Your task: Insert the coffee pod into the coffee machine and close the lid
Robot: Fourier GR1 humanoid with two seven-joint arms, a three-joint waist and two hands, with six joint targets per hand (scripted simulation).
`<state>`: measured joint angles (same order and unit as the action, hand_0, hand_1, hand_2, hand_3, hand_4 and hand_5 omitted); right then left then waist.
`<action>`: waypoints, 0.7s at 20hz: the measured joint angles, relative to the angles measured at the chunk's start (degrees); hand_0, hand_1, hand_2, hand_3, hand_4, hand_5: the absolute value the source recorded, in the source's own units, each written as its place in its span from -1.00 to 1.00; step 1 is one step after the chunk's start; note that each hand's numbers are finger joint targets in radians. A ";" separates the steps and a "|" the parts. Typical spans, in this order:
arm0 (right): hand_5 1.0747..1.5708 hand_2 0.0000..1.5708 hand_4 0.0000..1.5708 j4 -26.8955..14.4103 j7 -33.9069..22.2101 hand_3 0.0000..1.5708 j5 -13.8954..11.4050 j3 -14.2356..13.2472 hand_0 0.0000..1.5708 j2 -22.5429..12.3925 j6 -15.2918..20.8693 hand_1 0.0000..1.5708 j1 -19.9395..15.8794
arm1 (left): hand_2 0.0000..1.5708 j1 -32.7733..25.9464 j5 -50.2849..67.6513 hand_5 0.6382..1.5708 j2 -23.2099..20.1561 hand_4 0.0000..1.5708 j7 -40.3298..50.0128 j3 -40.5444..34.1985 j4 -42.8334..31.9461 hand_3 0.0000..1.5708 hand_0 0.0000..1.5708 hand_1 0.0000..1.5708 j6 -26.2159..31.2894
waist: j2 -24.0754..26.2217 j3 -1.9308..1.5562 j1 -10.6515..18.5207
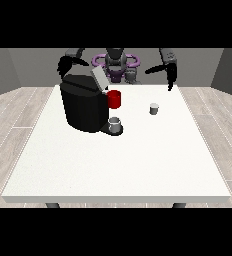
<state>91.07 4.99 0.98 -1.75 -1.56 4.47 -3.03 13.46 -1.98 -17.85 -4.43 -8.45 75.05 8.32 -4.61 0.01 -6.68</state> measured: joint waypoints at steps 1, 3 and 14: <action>1.00 -1.00 -0.76 0.48 0.22 -1.00 -0.02 1.00 -1.00 0.30 0.24 -1.00 0.20 | -1.00 1.19 -0.01 1.00 -1.20 -1.00 -0.41 -0.93 -1.93 -1.00 -1.00 -1.00 0.49 | -0.77 0.01 -0.65; 1.00 -1.00 -0.70 1.26 -0.06 -1.00 -0.35 2.34 -1.00 0.63 1.50 -1.00 0.09 | -1.00 2.64 -0.60 1.00 -2.18 -1.00 -0.91 -1.45 -5.49 -1.00 -1.00 -1.00 1.04 | -1.74 0.00 -1.23; 1.00 -1.00 -0.50 -1.54 -1.22 -1.00 -0.67 2.57 -1.00 0.87 2.97 -1.00 -4.05 | -1.00 11.28 -6.78 1.00 -3.19 -1.00 -1.29 -0.58 -19.78 -1.00 -1.00 -1.00 -1.15 | -5.23 0.00 -1.39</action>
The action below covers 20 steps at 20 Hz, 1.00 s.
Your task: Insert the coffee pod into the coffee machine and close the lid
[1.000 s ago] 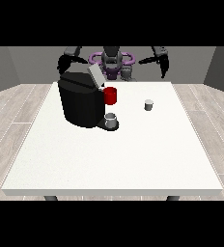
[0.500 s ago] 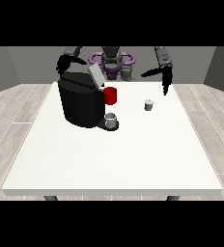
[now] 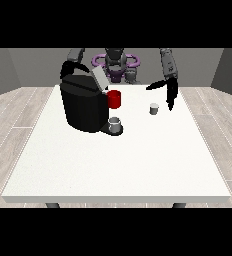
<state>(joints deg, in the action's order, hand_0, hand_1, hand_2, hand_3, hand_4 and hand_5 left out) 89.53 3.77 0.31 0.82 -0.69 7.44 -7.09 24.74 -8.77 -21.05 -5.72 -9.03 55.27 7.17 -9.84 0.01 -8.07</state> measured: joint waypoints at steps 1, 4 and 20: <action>1.00 -1.00 -0.53 -0.45 -0.43 -1.00 -0.34 -0.14 -1.00 0.10 0.57 -1.00 -0.75 | -1.00 0.25 -0.93 1.00 0.11 -1.00 -0.55 0.51 -0.85 -1.00 -1.00 -1.00 -0.37 | -0.34 0.00 0.26; 1.00 -1.00 -0.50 -1.97 -1.48 -1.00 -0.63 -1.01 -1.00 -0.67 0.80 -1.00 -2.48 | -0.52 2.14 -2.92 1.00 -0.26 -1.00 -0.67 1.41 -3.39 -1.00 -1.00 -1.00 -0.52 | -1.04 0.00 0.26; 1.00 -1.00 -0.41 -6.48 -2.04 -1.00 -1.31 -1.60 -1.00 -1.04 1.44 -1.00 -4.20 | -0.11 6.20 -13.93 1.00 -2.40 -1.00 -4.25 5.08 -15.64 -0.42 -0.30 -0.30 -4.04 | -1.02 0.01 -0.38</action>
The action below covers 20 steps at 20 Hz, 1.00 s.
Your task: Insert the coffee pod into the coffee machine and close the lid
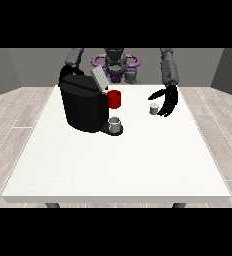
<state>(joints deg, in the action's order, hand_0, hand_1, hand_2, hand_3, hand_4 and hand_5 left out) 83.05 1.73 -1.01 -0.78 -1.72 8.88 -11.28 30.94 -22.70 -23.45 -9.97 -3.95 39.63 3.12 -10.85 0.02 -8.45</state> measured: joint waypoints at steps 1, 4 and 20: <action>1.00 -1.00 -0.42 -0.42 0.73 -1.00 0.13 -0.29 -1.00 0.06 0.04 -1.00 -0.17 | -0.05 -0.05 -0.85 1.00 -0.29 -1.00 -0.94 0.39 -0.26 -0.38 -0.23 -0.23 -0.44 | -0.35 0.00 0.23; 1.00 -1.00 -0.34 -0.23 -0.32 -1.00 -0.34 0.17 -1.00 0.35 0.52 -1.00 -0.60 | 0.06 0.44 -3.17 1.00 -0.47 -1.00 -2.80 0.94 -1.80 -0.25 -0.11 -0.11 -2.96 | -0.57 -0.01 0.13; 1.00 -1.00 -0.46 -0.66 0.76 -1.00 1.55 -0.72 -1.00 -0.08 -0.76 -1.00 -1.37 | 0.64 4.82 -10.79 1.00 -0.67 -0.47 -5.94 1.61 -8.03 0.51 0.49 0.49 -12.21 | -1.96 -0.12 -1.27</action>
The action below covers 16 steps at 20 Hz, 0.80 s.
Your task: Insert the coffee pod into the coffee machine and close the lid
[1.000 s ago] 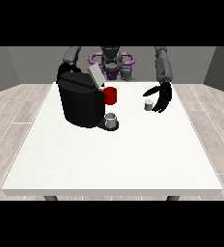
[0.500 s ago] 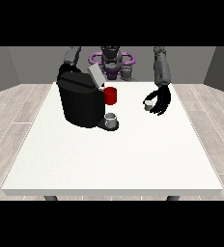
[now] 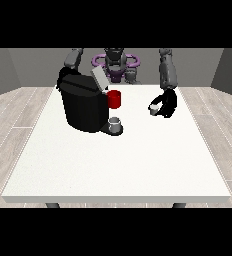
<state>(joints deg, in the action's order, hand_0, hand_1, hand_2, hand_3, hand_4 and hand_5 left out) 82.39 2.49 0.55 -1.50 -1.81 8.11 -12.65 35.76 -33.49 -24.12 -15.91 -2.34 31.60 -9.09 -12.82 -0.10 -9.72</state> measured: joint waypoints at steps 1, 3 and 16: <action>1.00 -1.00 -0.45 0.75 -0.52 -1.00 -0.08 0.39 -1.00 0.04 -0.11 -1.00 0.53 | 0.73 0.03 -0.24 1.00 -0.06 -0.40 -0.42 -0.17 -0.70 0.66 0.56 0.56 -0.33 | 0.21 0.00 -0.33; 1.00 -1.00 -0.49 -0.25 -0.26 -1.00 -0.46 0.59 -1.00 0.68 1.00 -1.00 0.55 | 0.82 0.53 -0.97 1.00 0.40 -0.30 -0.89 0.31 -0.77 0.79 0.68 0.68 -0.07 | 0.65 0.05 0.38; 1.00 -1.00 -0.36 -7.40 1.83 -1.00 0.88 -1.67 -1.00 0.53 0.51 -1.00 -0.02 | 0.68 8.60 -0.60 1.00 -0.21 -0.27 -2.01 0.92 4.05 0.64 0.57 0.57 10.45 | 5.12 0.09 1.75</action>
<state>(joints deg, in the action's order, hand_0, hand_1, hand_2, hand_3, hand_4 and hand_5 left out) 74.99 4.32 1.42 -3.17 -1.28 8.63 -12.67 44.36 -34.09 -24.33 -17.91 -1.43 35.65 1.35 -7.69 -0.01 -7.97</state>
